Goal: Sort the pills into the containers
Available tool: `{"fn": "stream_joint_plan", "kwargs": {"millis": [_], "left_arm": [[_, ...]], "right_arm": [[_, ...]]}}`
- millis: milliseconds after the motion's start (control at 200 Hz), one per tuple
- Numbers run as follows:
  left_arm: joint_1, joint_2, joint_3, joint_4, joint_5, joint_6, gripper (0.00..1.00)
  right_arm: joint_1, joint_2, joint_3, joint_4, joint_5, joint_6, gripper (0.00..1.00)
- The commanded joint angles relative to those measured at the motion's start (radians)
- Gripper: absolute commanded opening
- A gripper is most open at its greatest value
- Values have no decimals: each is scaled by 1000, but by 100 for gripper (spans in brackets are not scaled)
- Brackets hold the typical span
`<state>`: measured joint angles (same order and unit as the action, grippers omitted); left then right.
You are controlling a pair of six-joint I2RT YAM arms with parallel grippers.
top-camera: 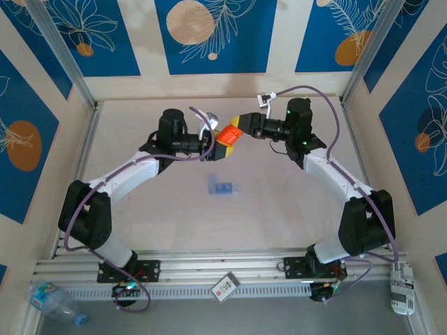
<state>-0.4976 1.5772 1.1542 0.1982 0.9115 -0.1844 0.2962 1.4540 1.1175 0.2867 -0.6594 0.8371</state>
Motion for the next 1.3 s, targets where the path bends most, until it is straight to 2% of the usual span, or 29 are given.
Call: {"fn": "stream_joint_plan", "kwargs": {"millis": [0, 115, 270, 445, 560, 775, 1025, 1295], "left_arm": [[21, -7, 33, 47, 124, -26, 0], [23, 8, 39, 61, 159, -55, 0], [24, 8, 29, 73, 146, -55, 0], [27, -8, 4, 83, 92, -44, 0], [28, -43, -26, 54, -16, 2, 0], [30, -119, -99, 37, -188, 41, 0], [30, -190, -171, 29, -248, 46, 0], [31, -237, -220, 7, -278, 52, 0]], "right_arm": [[-55, -30, 43, -30, 30, -99, 39], [-53, -42, 61, -131, 62, -199, 39], [-67, -59, 28, -136, 125, -183, 39], [-71, -73, 15, -340, 356, -201, 40], [-68, -81, -34, -453, 488, -230, 40], [-31, -66, -160, -531, 724, -224, 40], [31, 37, -198, -561, 942, -174, 39], [105, 174, -140, -646, 1180, -77, 39]]}}
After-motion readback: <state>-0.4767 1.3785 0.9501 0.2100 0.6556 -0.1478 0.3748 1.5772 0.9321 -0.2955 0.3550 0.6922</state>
